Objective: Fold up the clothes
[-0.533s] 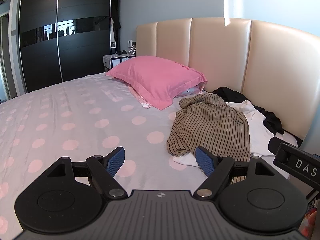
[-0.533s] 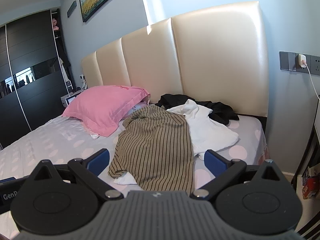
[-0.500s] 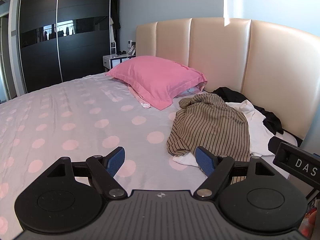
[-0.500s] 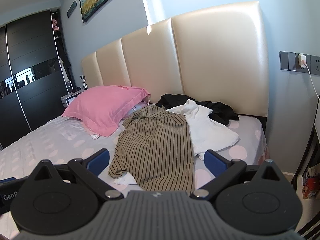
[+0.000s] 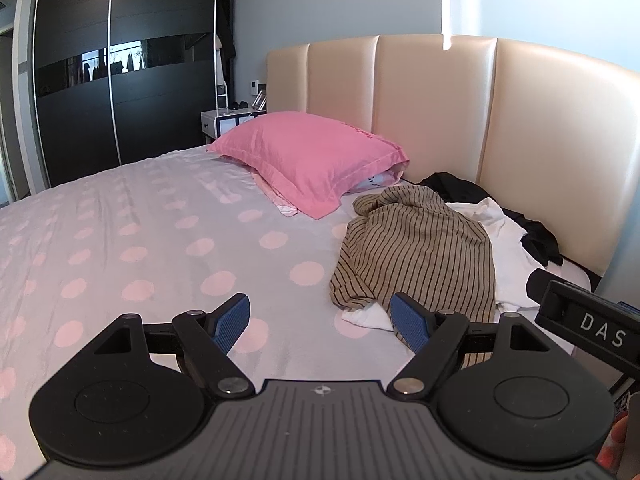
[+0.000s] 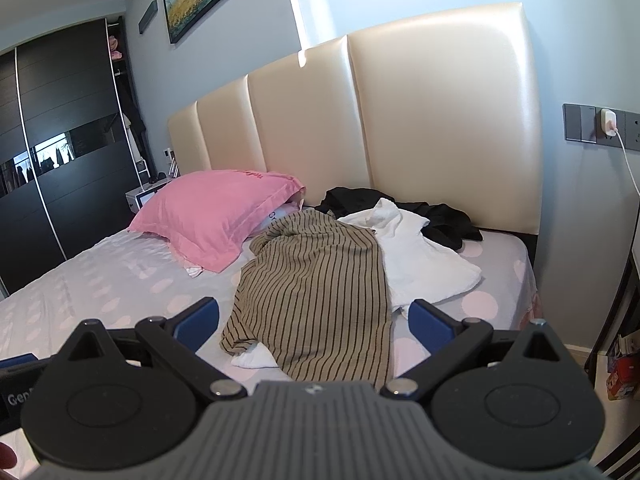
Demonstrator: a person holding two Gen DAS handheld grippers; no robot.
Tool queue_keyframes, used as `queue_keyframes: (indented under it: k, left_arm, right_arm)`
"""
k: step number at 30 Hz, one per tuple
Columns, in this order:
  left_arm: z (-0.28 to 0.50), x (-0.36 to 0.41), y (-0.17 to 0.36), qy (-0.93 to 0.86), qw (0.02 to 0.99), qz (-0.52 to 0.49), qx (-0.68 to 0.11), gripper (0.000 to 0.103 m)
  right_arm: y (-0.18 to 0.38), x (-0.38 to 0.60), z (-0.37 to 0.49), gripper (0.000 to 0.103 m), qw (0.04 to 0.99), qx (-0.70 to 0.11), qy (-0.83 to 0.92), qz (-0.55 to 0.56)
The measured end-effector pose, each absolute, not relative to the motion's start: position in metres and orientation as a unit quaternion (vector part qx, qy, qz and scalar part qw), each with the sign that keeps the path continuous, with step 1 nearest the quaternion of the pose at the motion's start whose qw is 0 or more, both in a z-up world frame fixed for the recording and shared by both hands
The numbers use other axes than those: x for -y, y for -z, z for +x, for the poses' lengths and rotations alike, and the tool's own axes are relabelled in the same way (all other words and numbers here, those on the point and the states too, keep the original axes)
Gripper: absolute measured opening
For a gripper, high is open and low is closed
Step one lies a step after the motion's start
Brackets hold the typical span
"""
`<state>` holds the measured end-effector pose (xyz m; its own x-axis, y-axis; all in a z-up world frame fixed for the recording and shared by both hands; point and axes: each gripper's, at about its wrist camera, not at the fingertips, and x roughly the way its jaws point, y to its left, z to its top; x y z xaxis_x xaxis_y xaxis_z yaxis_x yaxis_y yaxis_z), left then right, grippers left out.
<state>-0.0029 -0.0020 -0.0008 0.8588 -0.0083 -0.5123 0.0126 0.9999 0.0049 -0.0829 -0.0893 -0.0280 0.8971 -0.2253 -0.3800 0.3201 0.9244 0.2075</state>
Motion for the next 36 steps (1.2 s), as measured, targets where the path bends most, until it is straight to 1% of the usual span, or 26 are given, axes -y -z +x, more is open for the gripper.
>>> queue_keyframes:
  k: [36]
  left_arm:
    - [0.0, -0.002, 0.004, 0.002, 0.959, 0.005, -0.283, 0.077]
  right_arm:
    - [0.025, 0.083, -0.084, 0.102, 0.967, -0.183, 0.128, 0.121]
